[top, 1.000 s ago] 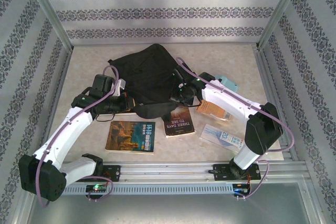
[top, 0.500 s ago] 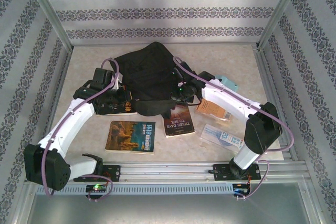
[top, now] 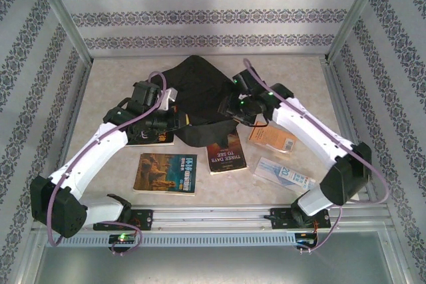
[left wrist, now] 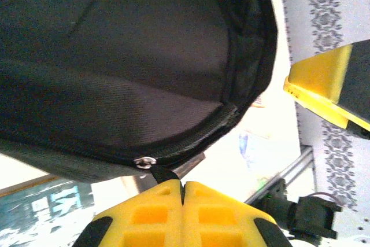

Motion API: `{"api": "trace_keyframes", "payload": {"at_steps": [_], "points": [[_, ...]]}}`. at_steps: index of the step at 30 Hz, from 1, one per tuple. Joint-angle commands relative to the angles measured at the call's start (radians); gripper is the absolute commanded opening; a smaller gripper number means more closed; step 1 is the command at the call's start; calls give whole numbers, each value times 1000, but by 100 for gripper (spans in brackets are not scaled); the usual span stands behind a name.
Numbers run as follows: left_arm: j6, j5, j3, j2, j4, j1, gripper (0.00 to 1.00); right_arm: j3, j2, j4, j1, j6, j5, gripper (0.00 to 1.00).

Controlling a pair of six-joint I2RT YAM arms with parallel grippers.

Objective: Pack the student bag

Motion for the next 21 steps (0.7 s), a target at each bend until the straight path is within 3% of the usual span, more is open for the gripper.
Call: {"api": "trace_keyframes", "payload": {"at_steps": [1, 6, 12, 18, 21], "points": [[-64, 47, 43, 13, 108, -26, 0, -20, -52, -22, -7, 131, -45, 53], [-143, 66, 4, 56, 228, -79, 0, -92, -54, 1, -4, 251, -107, 59], [-169, 51, -1, 116, 299, -148, 0, -121, -17, 30, 17, 303, -129, 59], [-172, 63, -16, 132, 317, -167, 0, -148, 18, 67, 20, 317, -97, 49], [-161, 58, -29, 125, 306, -165, 0, -163, 40, 73, 22, 329, -87, 36]]}}
